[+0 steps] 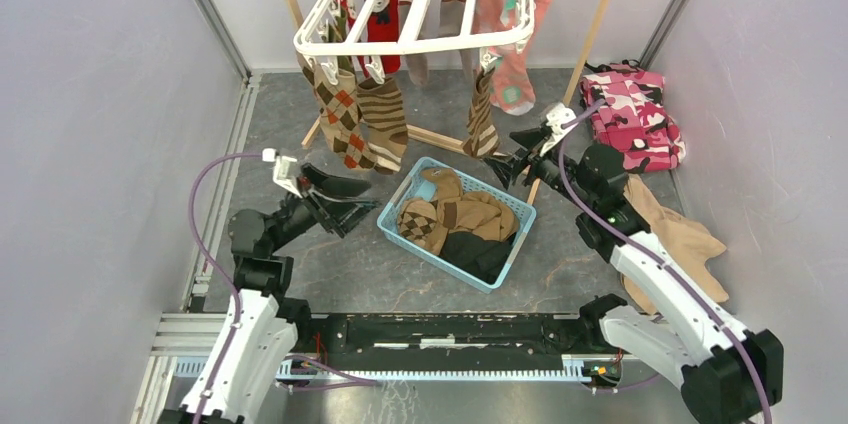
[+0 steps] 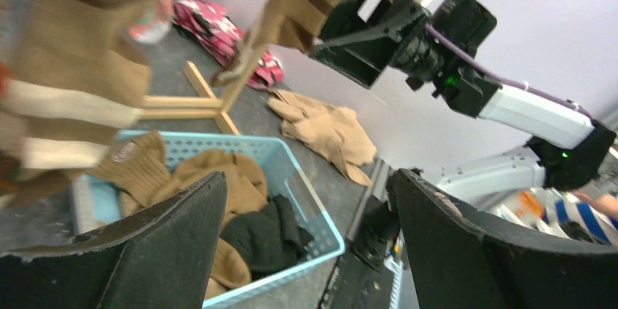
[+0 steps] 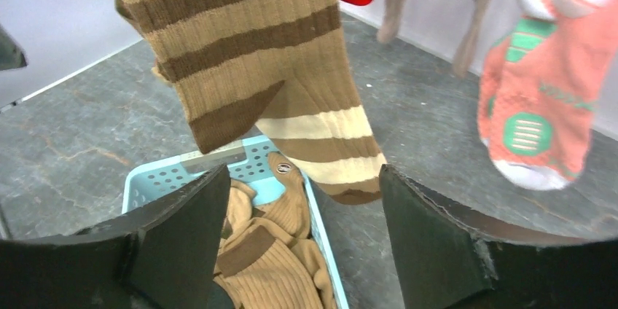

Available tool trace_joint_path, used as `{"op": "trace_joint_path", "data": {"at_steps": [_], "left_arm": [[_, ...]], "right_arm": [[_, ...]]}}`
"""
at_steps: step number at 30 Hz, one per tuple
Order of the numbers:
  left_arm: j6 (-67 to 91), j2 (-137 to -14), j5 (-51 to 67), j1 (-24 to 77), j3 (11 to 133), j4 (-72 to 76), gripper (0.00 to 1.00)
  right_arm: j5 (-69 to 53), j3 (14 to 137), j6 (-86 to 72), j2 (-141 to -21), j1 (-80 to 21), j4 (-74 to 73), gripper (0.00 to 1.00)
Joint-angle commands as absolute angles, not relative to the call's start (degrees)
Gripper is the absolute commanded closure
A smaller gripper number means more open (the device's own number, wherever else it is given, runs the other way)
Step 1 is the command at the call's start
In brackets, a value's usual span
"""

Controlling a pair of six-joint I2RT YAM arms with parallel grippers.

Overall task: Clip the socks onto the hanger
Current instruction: Reset both arms

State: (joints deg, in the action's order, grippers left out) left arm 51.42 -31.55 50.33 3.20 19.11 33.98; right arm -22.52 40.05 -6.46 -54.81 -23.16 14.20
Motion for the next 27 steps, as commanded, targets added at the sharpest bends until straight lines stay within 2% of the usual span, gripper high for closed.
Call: {"op": "trace_joint_path", "data": {"at_steps": [1,2,5,8,12,18,27], "left_arm": [[35.5,-31.1,41.7,14.9,25.2,17.0,0.1],[32.8,-31.4,39.1,18.1,25.8,14.3,0.1],[28.4,-32.5,35.1,24.9,27.3,11.0,0.1],[27.8,-31.8,34.4,25.6,27.9,11.0,0.09],[26.5,-29.4,31.1,25.6,27.9,10.9,0.02],[27.8,-29.2,31.3,25.6,27.9,11.5,0.0],[34.1,-23.1,29.0,25.6,22.3,17.3,0.0]], "right_arm": [[-13.4,39.0,-2.2,-49.1,-23.2,8.8,0.1],[-11.4,38.7,-2.1,-47.6,-23.2,7.9,0.03],[-2.2,37.9,-4.3,-43.1,-23.2,5.8,0.02],[9.0,39.4,-9.4,-39.6,-23.1,1.6,0.02],[14.3,42.3,-10.8,-35.7,-23.2,-3.1,0.02],[12.7,40.1,-10.2,-29.2,-23.2,-1.2,0.02],[8.5,38.1,-9.1,-27.5,-23.3,-1.1,0.02]]}}
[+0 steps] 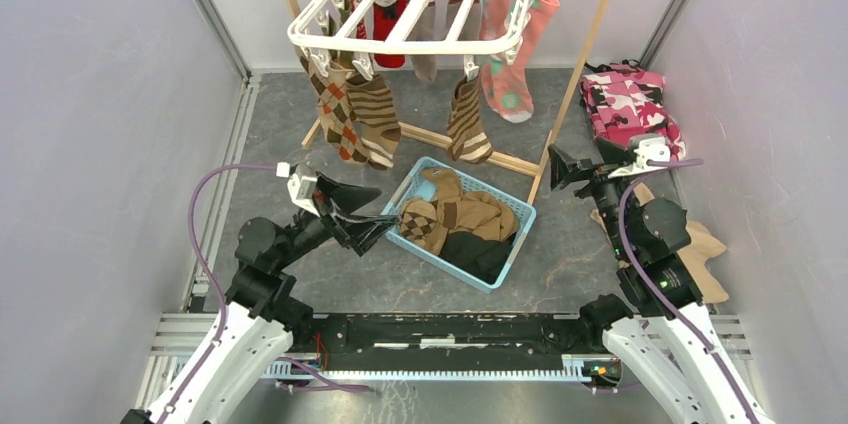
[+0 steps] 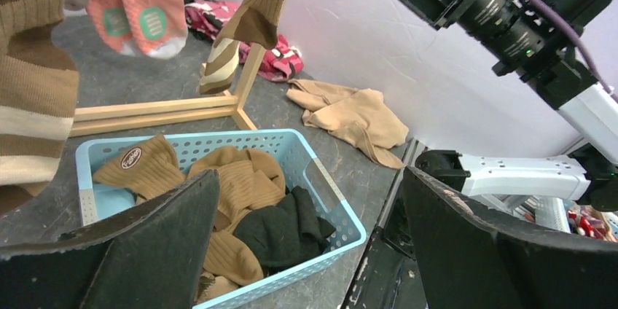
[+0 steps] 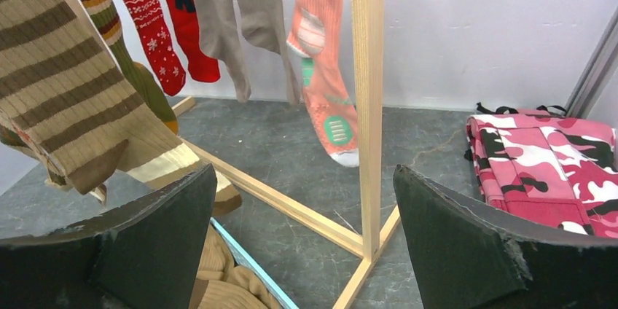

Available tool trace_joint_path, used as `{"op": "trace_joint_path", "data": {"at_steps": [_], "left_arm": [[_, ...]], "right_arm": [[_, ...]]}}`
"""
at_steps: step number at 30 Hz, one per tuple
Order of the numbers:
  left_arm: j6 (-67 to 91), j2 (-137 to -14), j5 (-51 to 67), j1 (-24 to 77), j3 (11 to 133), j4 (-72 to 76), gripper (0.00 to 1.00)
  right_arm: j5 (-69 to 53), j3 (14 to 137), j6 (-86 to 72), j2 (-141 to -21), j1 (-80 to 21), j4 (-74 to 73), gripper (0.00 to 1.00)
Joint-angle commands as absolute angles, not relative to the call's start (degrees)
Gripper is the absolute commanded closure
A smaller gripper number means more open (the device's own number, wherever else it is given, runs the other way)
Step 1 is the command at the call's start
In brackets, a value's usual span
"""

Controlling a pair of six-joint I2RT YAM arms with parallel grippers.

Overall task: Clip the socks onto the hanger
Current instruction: Reset both arms

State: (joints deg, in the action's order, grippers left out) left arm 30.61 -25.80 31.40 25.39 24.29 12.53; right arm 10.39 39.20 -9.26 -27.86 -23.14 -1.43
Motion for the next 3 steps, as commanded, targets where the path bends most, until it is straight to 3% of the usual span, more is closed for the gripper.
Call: {"op": "trace_joint_path", "data": {"at_steps": [1,3], "left_arm": [[34.3,-22.5,28.7,25.6,21.9,17.3,0.0],[34.7,-21.6,28.4,25.6,21.5,17.2,0.0]], "right_arm": [[7.4,37.6,-8.9,-27.5,-23.3,-0.5,0.02],[6.0,37.2,-9.0,-27.6,-23.3,-0.4,0.02]]}}
